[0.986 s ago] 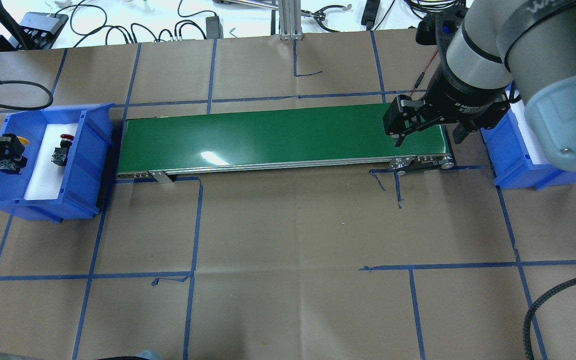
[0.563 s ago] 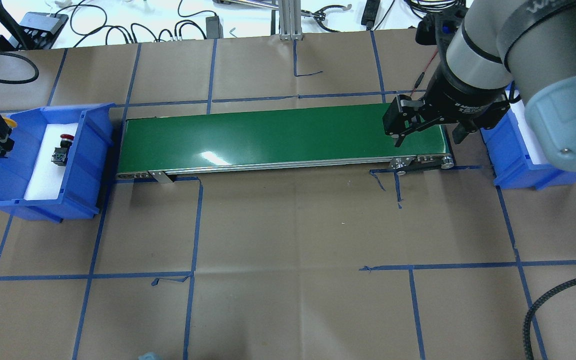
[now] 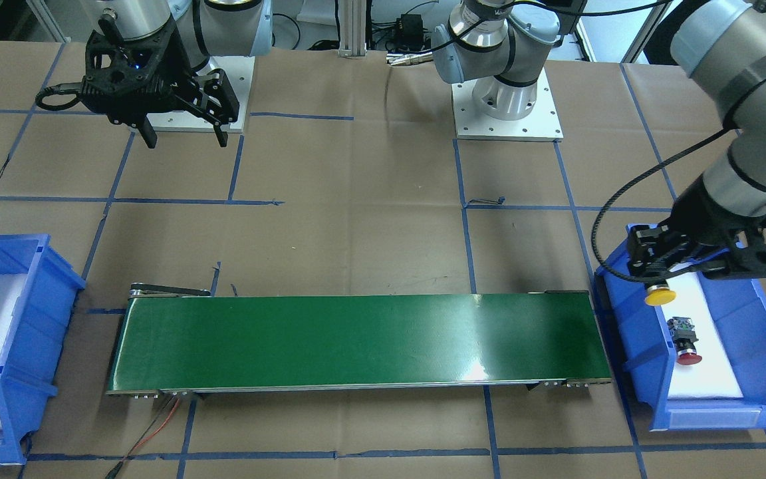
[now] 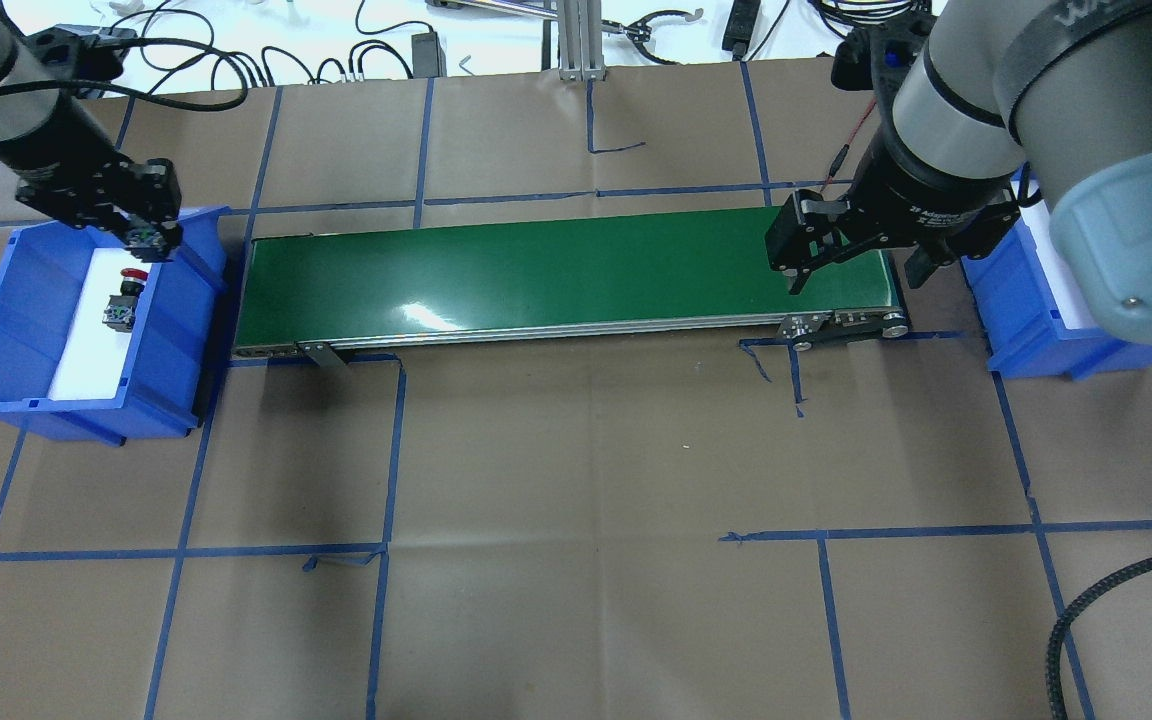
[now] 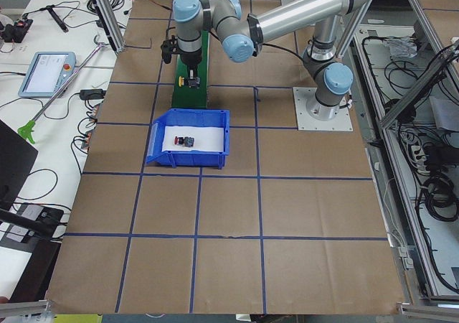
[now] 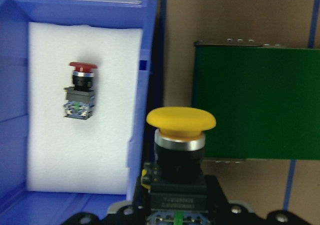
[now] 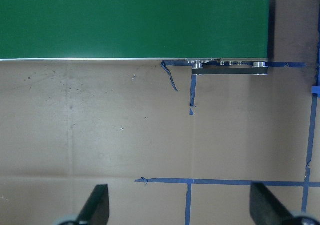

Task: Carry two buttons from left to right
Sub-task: 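Lift the yellow button out of the bin with the left gripper, then carry the yellow button onto the conveyor belt and release it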

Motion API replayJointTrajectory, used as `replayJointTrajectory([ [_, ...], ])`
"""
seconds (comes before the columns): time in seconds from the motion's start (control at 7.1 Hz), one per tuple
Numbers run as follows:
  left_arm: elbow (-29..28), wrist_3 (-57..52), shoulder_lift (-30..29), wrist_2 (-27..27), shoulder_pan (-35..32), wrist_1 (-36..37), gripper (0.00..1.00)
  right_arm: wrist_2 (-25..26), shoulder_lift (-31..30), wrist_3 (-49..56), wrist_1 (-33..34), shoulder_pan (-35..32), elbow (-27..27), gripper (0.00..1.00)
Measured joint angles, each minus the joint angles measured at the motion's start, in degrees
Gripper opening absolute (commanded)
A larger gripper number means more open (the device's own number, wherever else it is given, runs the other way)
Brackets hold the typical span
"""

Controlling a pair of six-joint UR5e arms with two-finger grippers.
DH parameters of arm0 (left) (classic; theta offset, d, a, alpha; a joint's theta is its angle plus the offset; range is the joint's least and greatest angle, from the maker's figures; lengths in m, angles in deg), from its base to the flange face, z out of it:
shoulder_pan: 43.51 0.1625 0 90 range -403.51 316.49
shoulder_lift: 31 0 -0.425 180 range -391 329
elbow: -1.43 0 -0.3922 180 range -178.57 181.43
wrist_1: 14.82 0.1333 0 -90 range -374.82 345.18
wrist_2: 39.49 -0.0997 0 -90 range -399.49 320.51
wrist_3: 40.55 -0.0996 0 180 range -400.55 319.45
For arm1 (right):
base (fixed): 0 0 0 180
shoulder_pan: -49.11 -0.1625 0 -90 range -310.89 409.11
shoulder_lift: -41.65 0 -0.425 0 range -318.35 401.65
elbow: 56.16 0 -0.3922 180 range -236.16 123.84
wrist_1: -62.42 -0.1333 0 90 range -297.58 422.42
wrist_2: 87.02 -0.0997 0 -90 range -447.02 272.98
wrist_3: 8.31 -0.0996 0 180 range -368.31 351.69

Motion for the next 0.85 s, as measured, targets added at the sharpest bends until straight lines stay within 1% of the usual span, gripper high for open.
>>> replayJointTrajectory([
  [0.14,0.60,3.95,-1.05,-0.03,-4.04,1.09,0.11,0.00,0.02,0.00,0.02,0.00,0.00,1.00],
  [0.42,2.45,9.25,-5.69,-0.04,-9.70,6.98,0.11,-0.02,0.07,0.00,0.02,0.00,0.00,1.00],
  [0.56,3.61,10.04,-7.48,-0.07,-10.90,10.40,0.11,-0.06,0.14,-0.02,0.01,0.00,0.00,1.00],
  [0.85,6.07,9.36,-9.38,-0.12,-11.10,15.69,0.11,-0.12,0.20,-0.07,0.00,-0.06,0.00,1.00],
])
